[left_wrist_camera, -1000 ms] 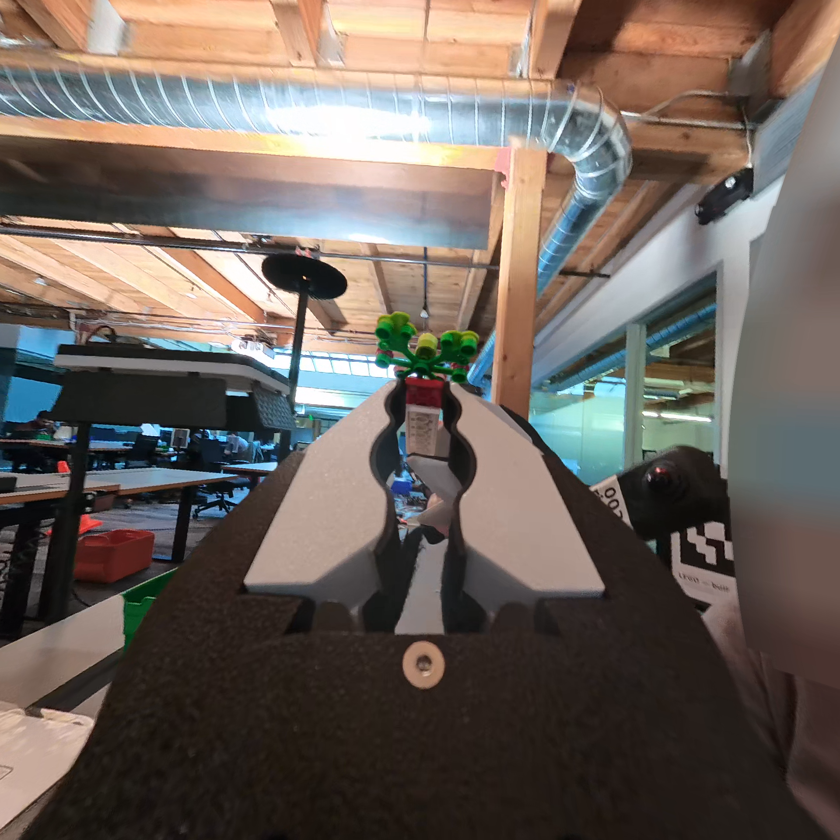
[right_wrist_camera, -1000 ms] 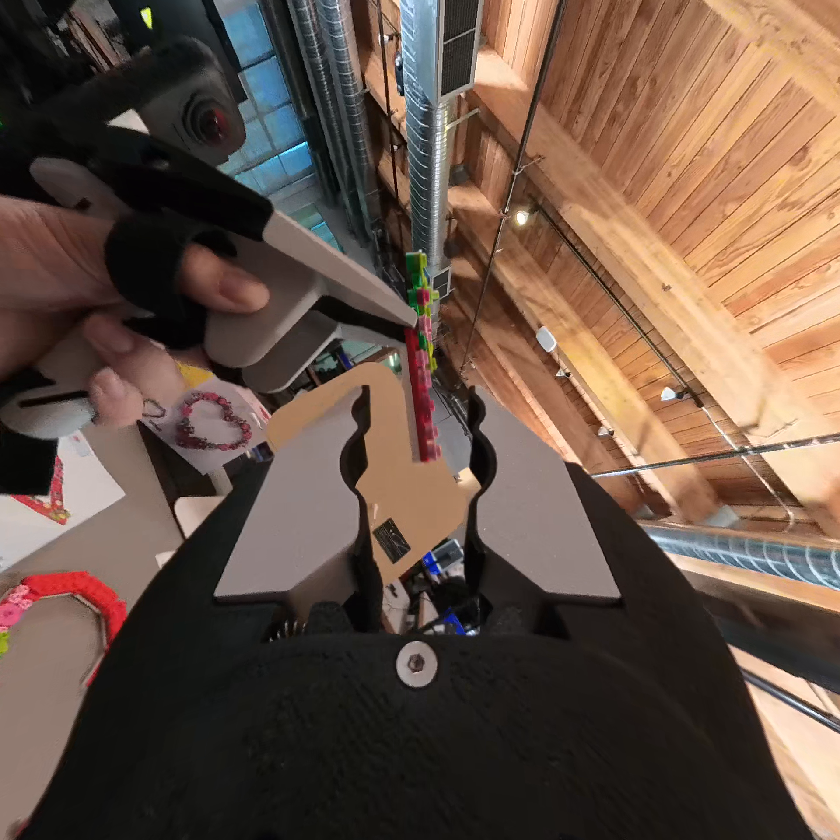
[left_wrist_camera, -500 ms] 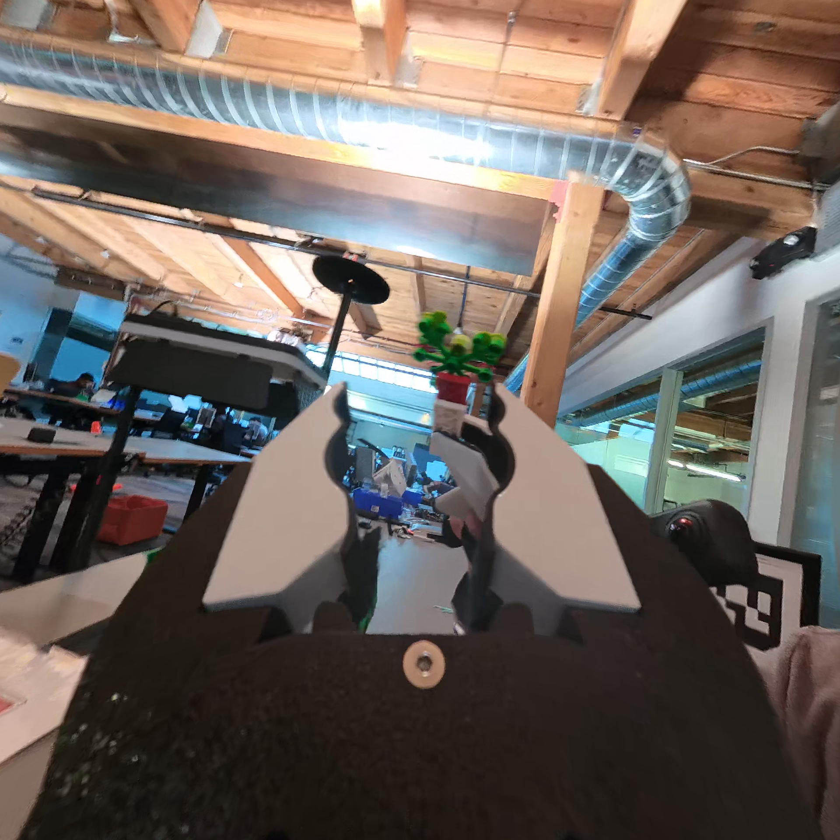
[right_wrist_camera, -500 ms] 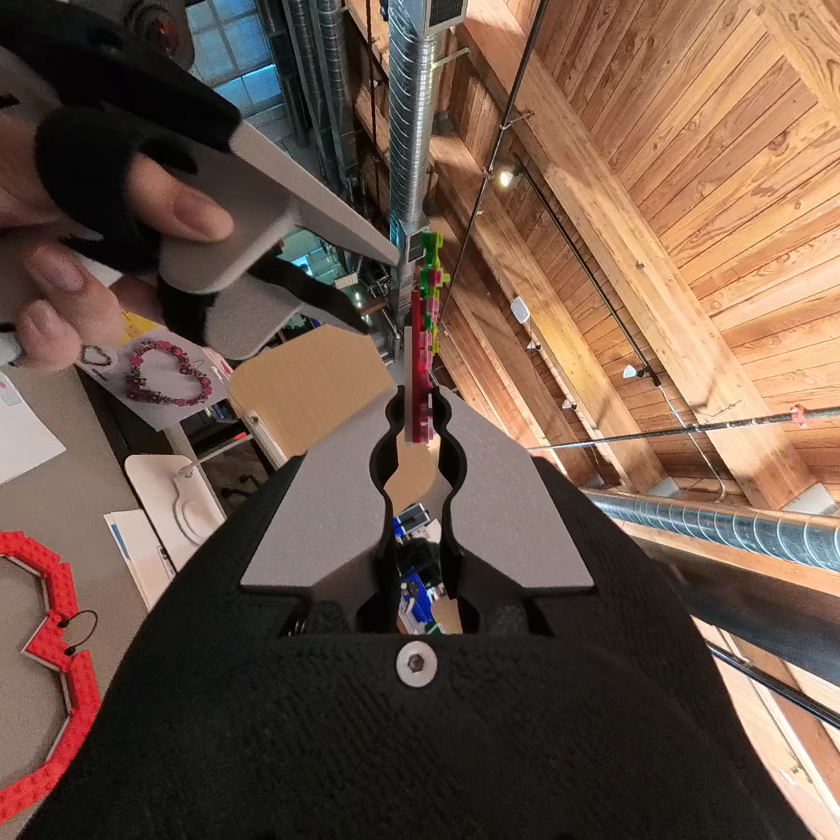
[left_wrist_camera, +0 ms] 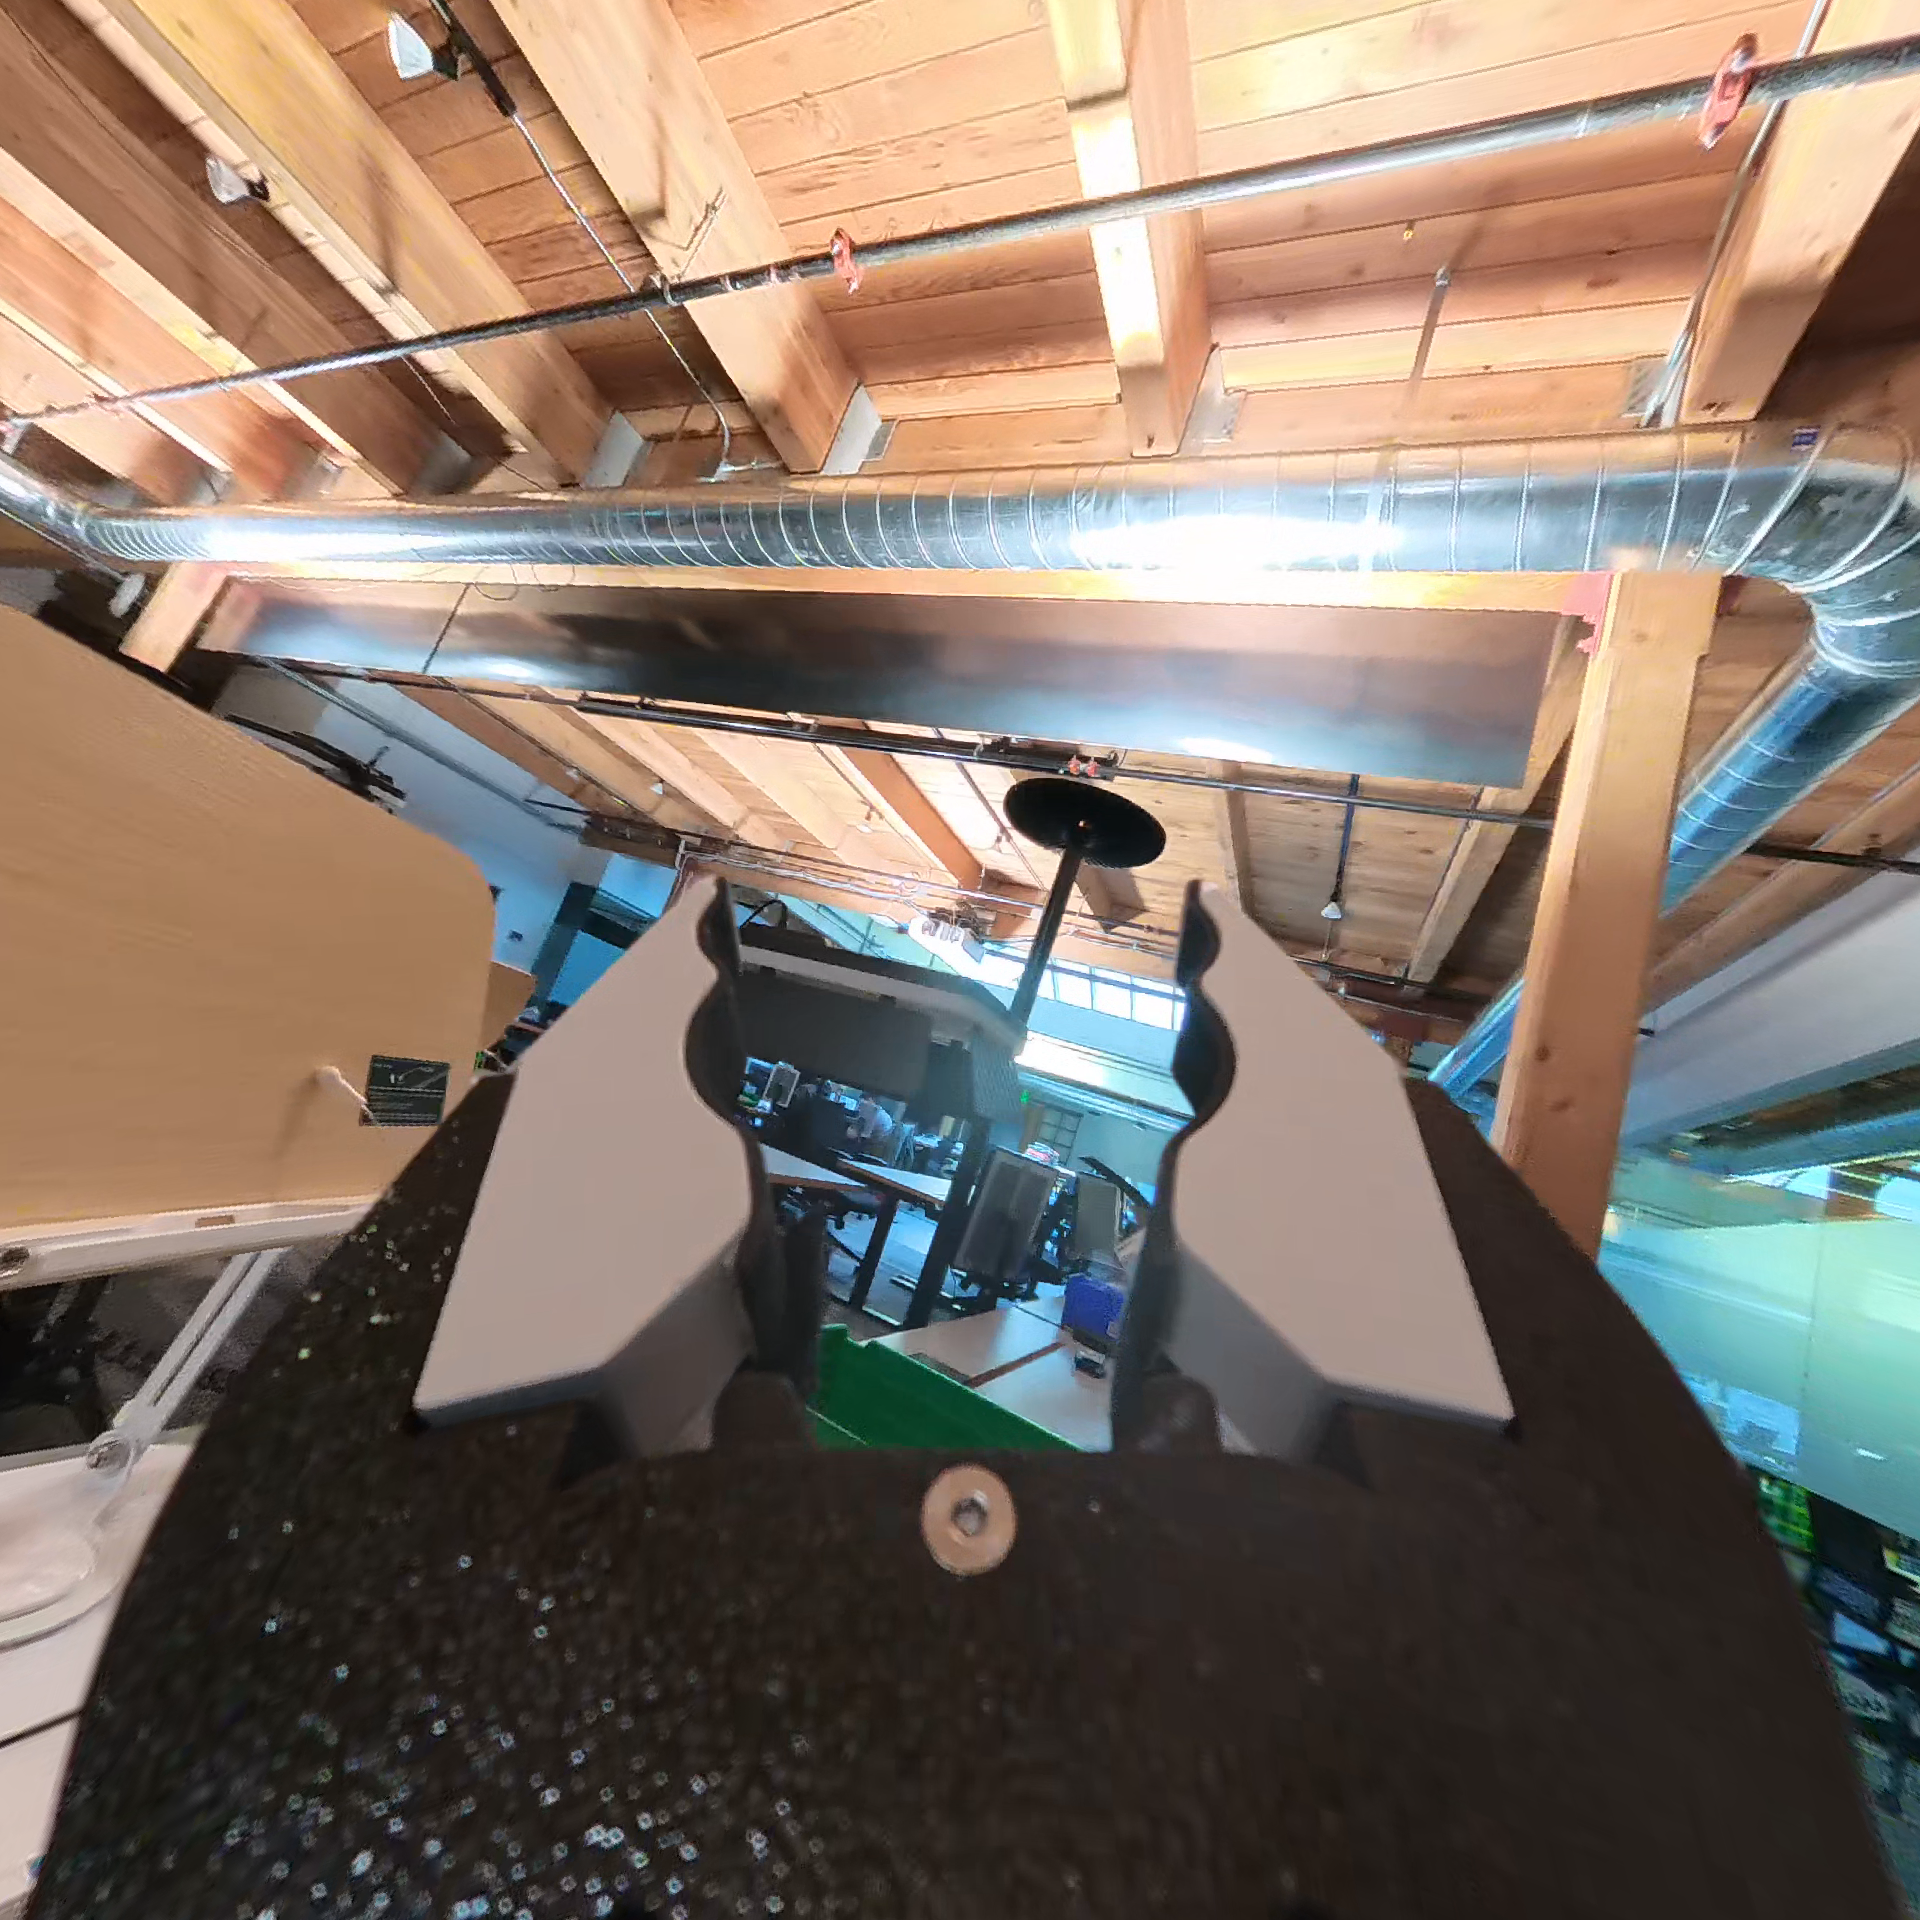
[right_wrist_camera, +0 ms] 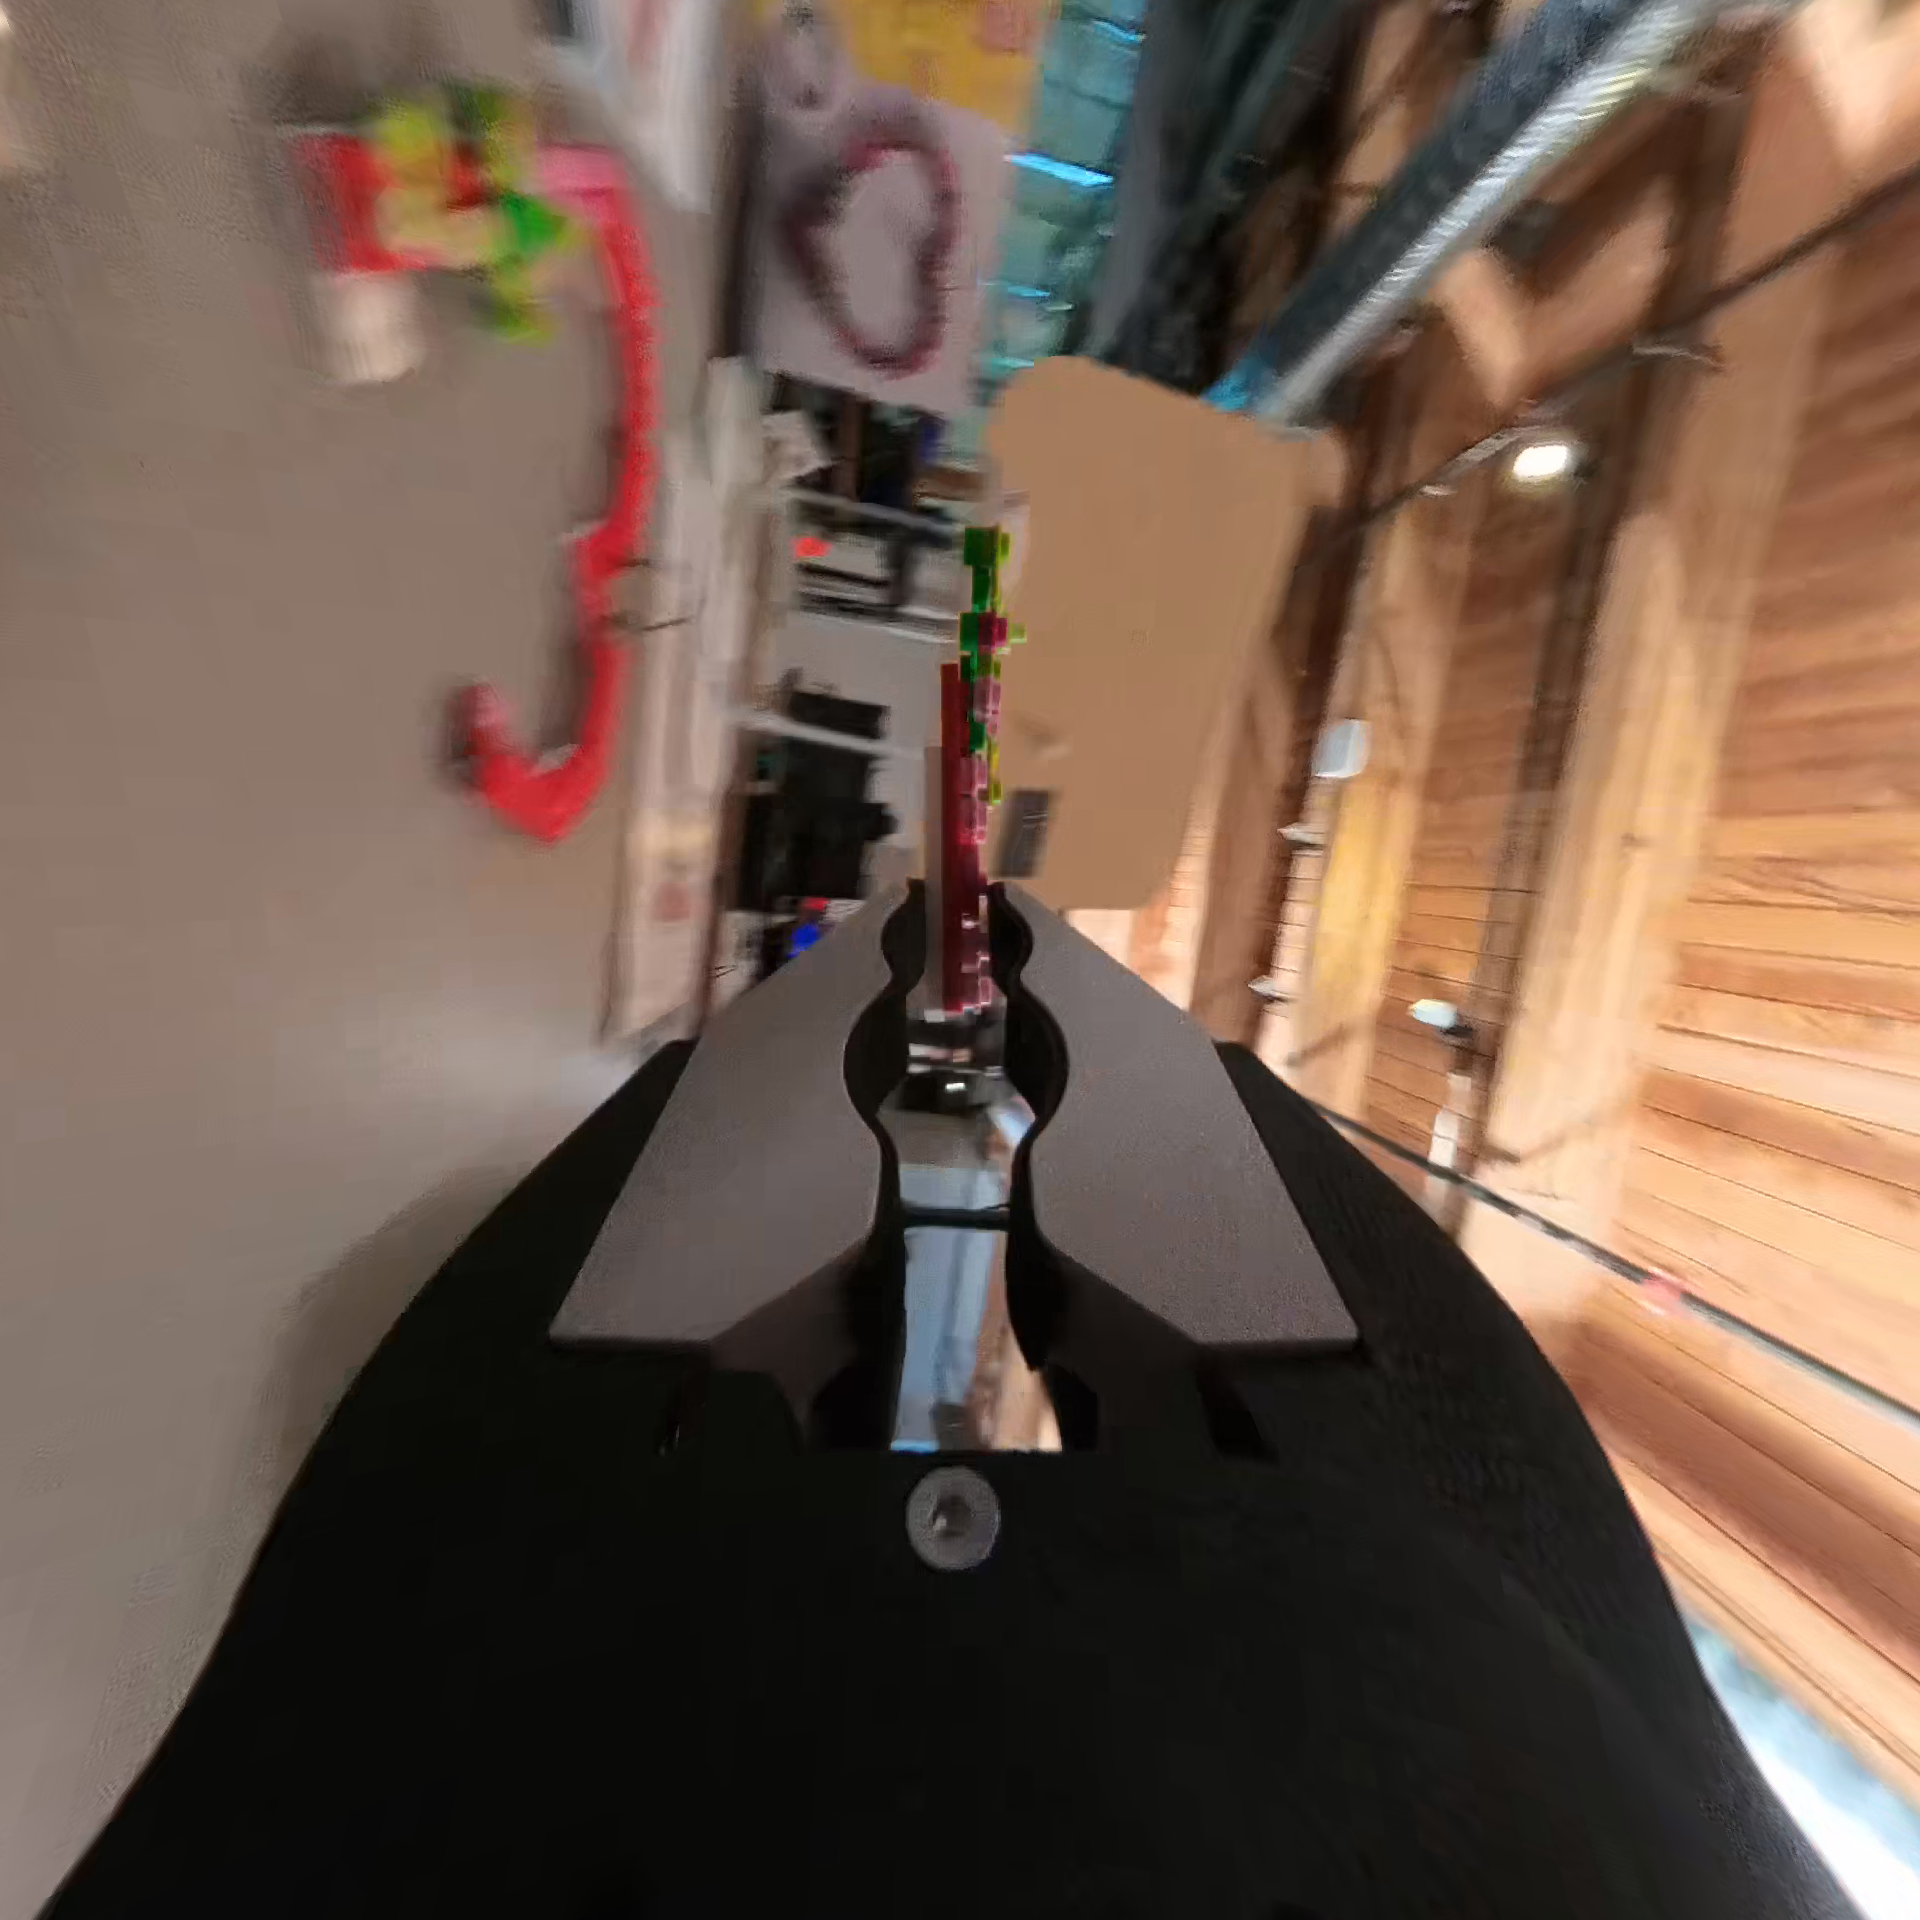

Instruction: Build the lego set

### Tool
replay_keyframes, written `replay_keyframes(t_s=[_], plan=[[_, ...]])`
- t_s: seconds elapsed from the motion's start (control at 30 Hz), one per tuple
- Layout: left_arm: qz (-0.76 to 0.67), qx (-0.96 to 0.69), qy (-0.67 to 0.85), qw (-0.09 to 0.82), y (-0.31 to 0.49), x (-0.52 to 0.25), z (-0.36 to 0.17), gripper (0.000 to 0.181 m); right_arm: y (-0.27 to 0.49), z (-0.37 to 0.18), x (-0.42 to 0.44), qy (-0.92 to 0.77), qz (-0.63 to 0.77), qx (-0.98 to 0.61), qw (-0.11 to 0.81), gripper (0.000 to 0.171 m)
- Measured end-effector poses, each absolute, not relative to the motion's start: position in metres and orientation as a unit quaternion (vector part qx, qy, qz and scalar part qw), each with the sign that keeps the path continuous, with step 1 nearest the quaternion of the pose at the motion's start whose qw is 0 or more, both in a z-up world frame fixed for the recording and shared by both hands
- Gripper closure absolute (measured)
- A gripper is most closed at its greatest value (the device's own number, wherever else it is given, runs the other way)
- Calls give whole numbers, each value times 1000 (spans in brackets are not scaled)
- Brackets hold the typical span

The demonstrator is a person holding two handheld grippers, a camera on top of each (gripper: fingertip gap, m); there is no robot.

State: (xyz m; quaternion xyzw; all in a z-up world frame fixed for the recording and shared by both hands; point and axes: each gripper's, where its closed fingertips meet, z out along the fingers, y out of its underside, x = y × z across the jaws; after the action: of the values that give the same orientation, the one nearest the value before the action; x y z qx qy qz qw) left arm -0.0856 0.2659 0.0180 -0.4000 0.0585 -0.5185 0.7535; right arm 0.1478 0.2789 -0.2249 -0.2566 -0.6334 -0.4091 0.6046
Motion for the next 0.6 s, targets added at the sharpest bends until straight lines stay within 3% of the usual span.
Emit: replay_keyframes(t_s=[0.23,0.53,0.6], plan=[[-500,-442,86,740,270,-69,12,96,285,-313,199,-718,-358,-342,489,161],[-509,-442,79,734,274,-71,9,97,273,-336,204,-783,-260,-385,413,156],[-507,-439,78,738,272,-73,10,97,265,-334,206,-788,-218,-416,398,147]])
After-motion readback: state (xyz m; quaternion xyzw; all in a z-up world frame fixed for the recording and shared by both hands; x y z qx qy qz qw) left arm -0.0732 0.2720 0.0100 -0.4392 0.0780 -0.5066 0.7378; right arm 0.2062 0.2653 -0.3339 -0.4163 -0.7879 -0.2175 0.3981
